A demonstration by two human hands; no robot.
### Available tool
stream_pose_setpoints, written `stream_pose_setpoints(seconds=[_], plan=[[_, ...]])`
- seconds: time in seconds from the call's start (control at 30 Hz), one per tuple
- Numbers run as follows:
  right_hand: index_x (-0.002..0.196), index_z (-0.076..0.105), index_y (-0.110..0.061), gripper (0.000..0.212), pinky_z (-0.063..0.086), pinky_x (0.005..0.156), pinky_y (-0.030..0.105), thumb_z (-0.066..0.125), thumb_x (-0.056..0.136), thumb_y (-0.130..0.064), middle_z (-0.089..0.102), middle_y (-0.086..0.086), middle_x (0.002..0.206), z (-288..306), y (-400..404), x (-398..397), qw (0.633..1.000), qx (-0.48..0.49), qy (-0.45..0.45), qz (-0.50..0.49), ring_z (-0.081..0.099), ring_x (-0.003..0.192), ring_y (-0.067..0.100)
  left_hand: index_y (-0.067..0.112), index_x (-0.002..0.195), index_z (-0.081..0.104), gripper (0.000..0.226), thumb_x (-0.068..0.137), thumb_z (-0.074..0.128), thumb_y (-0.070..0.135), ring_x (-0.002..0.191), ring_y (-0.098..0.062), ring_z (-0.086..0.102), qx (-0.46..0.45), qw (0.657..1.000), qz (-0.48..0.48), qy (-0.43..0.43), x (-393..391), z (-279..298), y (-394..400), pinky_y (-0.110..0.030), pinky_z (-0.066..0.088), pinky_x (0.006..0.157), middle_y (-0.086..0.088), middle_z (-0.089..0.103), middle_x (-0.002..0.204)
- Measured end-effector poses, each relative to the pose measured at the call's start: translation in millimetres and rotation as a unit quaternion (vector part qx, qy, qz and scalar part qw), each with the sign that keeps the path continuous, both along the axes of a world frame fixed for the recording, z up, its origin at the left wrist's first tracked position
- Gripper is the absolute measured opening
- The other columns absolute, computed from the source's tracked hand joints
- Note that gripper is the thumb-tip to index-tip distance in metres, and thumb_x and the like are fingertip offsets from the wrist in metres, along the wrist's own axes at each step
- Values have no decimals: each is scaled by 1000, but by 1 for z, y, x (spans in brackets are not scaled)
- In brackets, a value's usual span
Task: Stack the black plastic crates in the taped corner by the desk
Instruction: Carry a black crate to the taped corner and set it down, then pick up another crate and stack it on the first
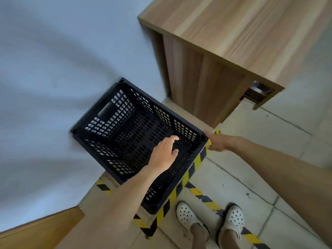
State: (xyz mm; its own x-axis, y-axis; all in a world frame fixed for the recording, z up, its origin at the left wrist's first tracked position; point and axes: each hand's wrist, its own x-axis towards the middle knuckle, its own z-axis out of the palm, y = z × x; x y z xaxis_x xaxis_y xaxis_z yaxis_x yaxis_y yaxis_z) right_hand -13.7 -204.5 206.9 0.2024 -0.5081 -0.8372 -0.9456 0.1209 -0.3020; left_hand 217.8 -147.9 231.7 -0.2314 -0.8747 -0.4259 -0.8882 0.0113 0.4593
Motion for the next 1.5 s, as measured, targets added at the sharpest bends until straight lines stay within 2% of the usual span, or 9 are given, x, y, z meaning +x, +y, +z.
stream_pose_setpoints(seconds=[0.1, 0.23, 0.33, 0.43, 0.53, 0.7, 0.9, 1.23, 1.5], plan=[[155, 13, -20, 61, 27, 116, 35, 40, 100, -27, 26, 8, 159, 32, 21, -36, 999, 7, 40, 31, 30, 144, 27, 27, 137, 42, 37, 100, 48, 26, 116, -20, 57, 27, 997, -69, -10, -40, 29, -16, -40, 51, 88, 2, 53, 135], [145, 36, -24, 45, 39, 105, 39, 39, 100, -27, 46, 11, 146, 65, 52, -94, 998, -53, 43, 16, 46, 131, 30, 27, 132, 47, 31, 101, 44, 27, 104, -23, 64, 129, 985, -108, -39, -93, 58, -34, -45, 56, 84, 1, 64, 124], [139, 43, -23, 40, 40, 101, 37, 41, 100, -28, 49, 12, 141, 94, 77, -143, 997, -72, 41, 2, 49, 127, 31, 24, 130, 50, 31, 101, 45, 29, 102, -26, 64, 179, 963, -179, -91, -146, 84, -34, -34, 49, 78, -3, 66, 122], [135, 48, -23, 36, 40, 98, 36, 41, 99, -28, 52, 12, 138, 128, 106, -200, 995, -88, 34, -26, 50, 125, 30, 24, 113, 55, 18, 99, 46, 29, 105, -29, 63, 185, 945, -245, -112, -211, 110, -24, -37, 47, 87, -9, 62, 128], [134, 49, -23, 35, 41, 98, 36, 41, 100, -27, 53, 11, 137, 164, 144, -268, 993, -91, 56, -45, 51, 124, 30, 23, 127, 51, 30, 98, 47, 29, 113, -25, 59, 154, 930, -308, -131, -282, 140, -8, -41, 46, 97, -5, 60, 129], [133, 52, -15, 36, 40, 99, 35, 41, 98, -21, 53, 11, 138, 241, 207, -391, 989, -65, 110, -73, 51, 124, 30, 25, 133, 47, 38, 95, 47, 29, 118, -26, 56, 81, 891, -412, -175, -398, 203, 12, -41, 42, 98, -4, 59, 130], [129, 56, -13, 34, 41, 102, 37, 42, 98, -20, 55, 11, 135, 325, 245, -506, 952, -175, 104, -230, 51, 124, 30, 25, 126, 53, 35, 91, 49, 28, 116, -27, 56, -11, 904, -412, -112, -521, 274, 23, -43, 46, 98, -3, 62, 124], [126, 59, -12, 33, 39, 100, 32, 47, 96, -20, 57, 9, 133, 333, 277, -594, 914, -184, 62, -355, 52, 123, 27, 31, 121, 55, 31, 91, 54, 36, 114, -22, 55, -78, 862, -494, -85, -670, 301, 10, -43, 47, 95, 3, 63, 117], [121, 61, -14, 30, 41, 95, 30, 48, 96, -21, 61, 8, 126, 344, 187, -678, 839, -250, 77, -477, 55, 117, 27, 27, 116, 58, 29, 87, 58, 28, 102, -20, 55, -85, 855, -509, -39, -765, 293, -99, -38, 47, 92, 5, 59, 105]])
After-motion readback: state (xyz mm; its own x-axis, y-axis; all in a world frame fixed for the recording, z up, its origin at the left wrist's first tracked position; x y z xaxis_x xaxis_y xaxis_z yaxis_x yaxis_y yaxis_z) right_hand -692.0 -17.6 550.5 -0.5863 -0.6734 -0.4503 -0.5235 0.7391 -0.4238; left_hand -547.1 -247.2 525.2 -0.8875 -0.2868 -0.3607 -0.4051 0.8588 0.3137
